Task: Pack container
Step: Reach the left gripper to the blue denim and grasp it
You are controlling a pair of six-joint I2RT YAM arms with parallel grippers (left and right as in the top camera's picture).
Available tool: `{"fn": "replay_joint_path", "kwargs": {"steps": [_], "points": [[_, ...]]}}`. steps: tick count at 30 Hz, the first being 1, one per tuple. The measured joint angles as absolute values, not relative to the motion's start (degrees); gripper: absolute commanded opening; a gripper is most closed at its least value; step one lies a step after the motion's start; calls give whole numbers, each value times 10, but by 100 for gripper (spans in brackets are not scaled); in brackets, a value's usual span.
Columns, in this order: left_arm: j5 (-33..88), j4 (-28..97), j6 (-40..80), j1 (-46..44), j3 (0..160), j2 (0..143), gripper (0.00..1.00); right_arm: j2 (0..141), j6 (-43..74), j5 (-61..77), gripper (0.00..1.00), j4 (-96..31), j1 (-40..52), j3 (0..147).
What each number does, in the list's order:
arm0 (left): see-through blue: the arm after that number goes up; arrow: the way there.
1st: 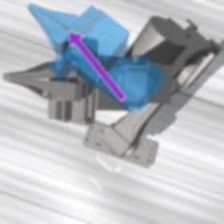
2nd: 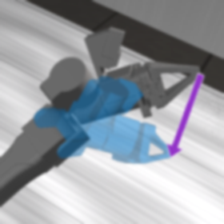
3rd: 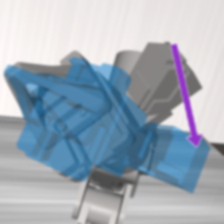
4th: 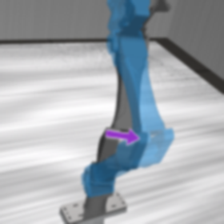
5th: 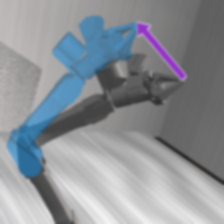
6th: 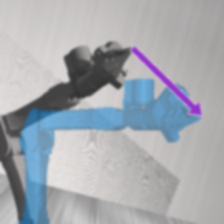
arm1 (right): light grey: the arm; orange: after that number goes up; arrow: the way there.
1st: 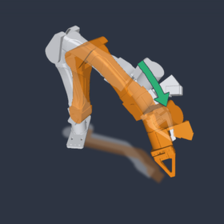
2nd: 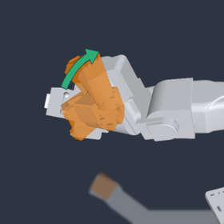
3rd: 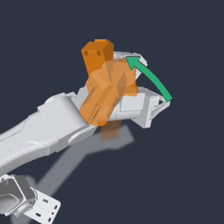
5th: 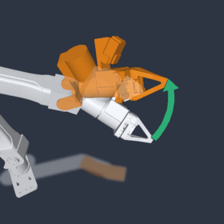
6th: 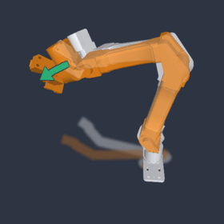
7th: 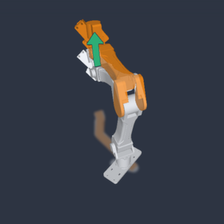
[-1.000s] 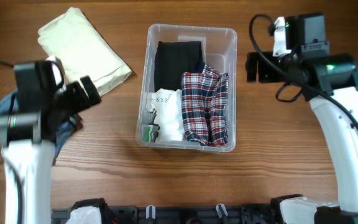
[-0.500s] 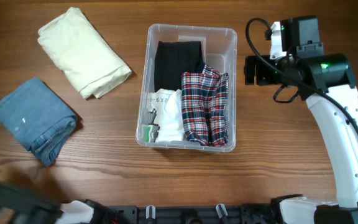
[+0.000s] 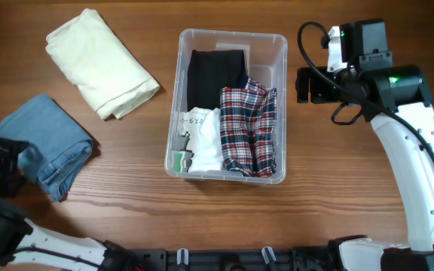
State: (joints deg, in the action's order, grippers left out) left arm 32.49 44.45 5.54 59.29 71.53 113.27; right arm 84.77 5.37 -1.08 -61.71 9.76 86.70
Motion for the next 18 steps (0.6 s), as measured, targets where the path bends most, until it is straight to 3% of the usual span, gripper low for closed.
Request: {"fn": "replay_joint_path", "kwargs": {"steps": [1, 3, 4, 5, 6, 18], "points": [[330, 444, 51, 578, 718, 1135, 90, 848, 54, -11, 100, -617, 98, 867], [326, 444, 45, 561, 719, 1138, 64, 848, 53, -11, 100, -617, 98, 867], [326, 443, 44, 553, 720, 1140, 29, 848, 53, -11, 100, -617, 98, 867], [325, 443, 41, 538, 719, 1148, 8, 848, 53, -11, 100, -617, 98, 867], [330, 444, 42, 530, 719, 1151, 4, 848, 54, -11, 100, -617, 98, 867], [418, 460, 39, 514, 715, 1127, 4, 848, 53, -11, 100, -617, 98, 867]]}}
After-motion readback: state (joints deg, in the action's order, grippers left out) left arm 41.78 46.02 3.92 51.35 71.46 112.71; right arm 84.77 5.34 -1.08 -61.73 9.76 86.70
